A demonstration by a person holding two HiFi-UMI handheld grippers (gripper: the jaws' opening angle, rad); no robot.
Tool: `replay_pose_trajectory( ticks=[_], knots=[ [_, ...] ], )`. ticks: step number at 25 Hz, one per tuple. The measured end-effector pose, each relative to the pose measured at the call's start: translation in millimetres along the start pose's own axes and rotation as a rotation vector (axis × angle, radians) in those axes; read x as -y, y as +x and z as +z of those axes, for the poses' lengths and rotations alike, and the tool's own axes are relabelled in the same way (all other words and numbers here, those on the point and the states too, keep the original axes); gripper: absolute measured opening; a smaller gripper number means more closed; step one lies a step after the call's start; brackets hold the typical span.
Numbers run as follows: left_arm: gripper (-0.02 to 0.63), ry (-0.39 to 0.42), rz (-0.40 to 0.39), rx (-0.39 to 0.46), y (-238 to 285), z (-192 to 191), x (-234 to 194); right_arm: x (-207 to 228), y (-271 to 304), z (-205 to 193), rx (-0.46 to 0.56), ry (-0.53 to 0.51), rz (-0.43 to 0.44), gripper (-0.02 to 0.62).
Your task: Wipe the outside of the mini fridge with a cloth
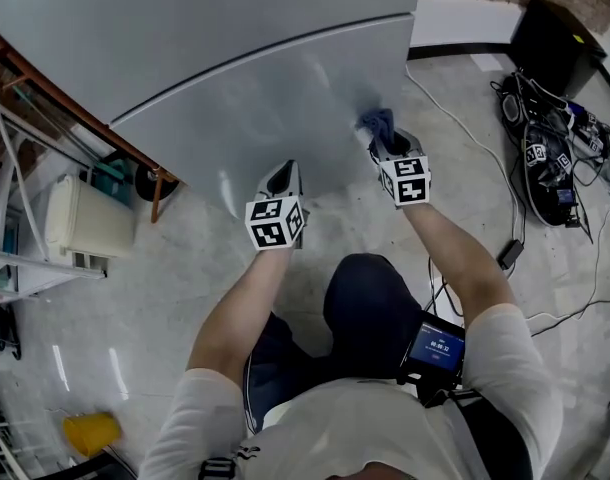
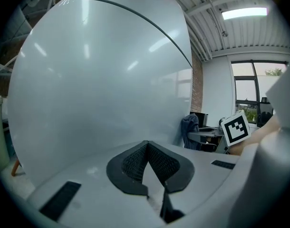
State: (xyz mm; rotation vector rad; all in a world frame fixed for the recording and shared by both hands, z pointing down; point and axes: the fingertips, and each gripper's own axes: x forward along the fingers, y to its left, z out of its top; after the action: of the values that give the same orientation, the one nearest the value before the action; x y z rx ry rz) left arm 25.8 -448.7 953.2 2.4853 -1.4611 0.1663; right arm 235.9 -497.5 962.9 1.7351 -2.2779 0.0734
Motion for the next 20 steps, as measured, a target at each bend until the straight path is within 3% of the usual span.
replay_pose_trajectory(
  ticks=[5,20],
  knots=[
    [0.003,0.013,-0.007,-0.001,5,3,11,22,3,-5,-0.013,0.032,-0.025,0.084],
    [0.003,0.000,0.003,0.030,-15,7,3,18,-1,-7,-0.024,0.044,-0.030,0.084]
  ],
)
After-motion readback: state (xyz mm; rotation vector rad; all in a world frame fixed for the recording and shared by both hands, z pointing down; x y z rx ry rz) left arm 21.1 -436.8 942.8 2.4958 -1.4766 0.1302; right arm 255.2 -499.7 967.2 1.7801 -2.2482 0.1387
